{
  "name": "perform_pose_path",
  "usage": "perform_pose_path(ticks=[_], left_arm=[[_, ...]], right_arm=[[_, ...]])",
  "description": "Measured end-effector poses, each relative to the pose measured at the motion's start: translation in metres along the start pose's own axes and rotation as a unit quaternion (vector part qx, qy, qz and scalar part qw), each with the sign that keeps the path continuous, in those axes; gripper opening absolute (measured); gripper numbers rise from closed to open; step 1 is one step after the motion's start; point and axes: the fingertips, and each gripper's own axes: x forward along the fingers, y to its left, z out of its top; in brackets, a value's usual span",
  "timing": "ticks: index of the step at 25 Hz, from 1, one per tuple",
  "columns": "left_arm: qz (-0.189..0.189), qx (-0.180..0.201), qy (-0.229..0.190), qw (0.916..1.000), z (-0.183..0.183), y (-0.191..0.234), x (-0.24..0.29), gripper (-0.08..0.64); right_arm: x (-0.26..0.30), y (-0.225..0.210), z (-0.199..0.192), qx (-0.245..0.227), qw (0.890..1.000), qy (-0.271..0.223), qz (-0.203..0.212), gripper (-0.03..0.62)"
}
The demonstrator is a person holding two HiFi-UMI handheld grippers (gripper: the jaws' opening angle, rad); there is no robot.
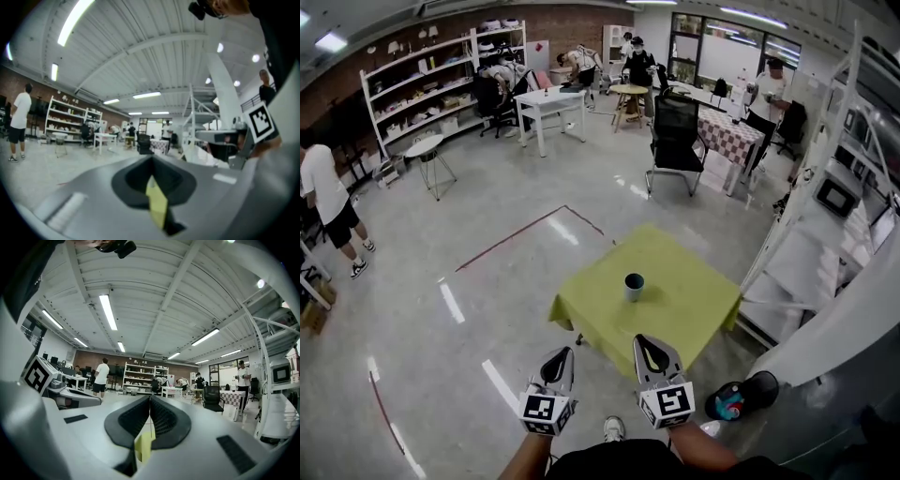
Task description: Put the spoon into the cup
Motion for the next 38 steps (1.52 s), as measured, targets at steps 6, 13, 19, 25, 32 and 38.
perform_pose_path(ticks=[6, 13, 19, 25, 32, 38], left_arm=[[0.011, 0.006, 0.001, 0.9999, 0.009, 0.004, 0.042, 0.006], [0.011, 0.023, 0.021, 0.9994, 0.003, -0.004, 0.078, 0.006], [0.007, 0.023, 0.023, 0.9995, 0.008, -0.003, 0.097, 0.006], [-0.006, 0.026, 0.024, 0.9994, 0.007, 0.013, 0.129, 0.006], [-0.048, 0.022, 0.028, 0.9982, 0.008, 0.038, 0.179, 0.006], [-0.085, 0.022, 0.047, 0.9951, -0.005, 0.065, 0.225, 0.006]], right_arm=[[0.029, -0.034, -0.002, 0.005, 1.000, -0.002, 0.009, 0.010], [0.048, -0.068, -0.013, 0.016, 1.000, -0.002, 0.016, 0.010], [0.057, -0.087, -0.019, 0.023, 1.000, -0.001, 0.010, 0.011], [0.081, -0.098, -0.031, 0.022, 1.000, 0.012, -0.002, 0.011], [0.123, -0.122, -0.040, 0.023, 0.998, 0.032, -0.047, 0.009], [0.156, -0.153, -0.071, 0.025, 0.992, 0.068, -0.099, 0.010]])
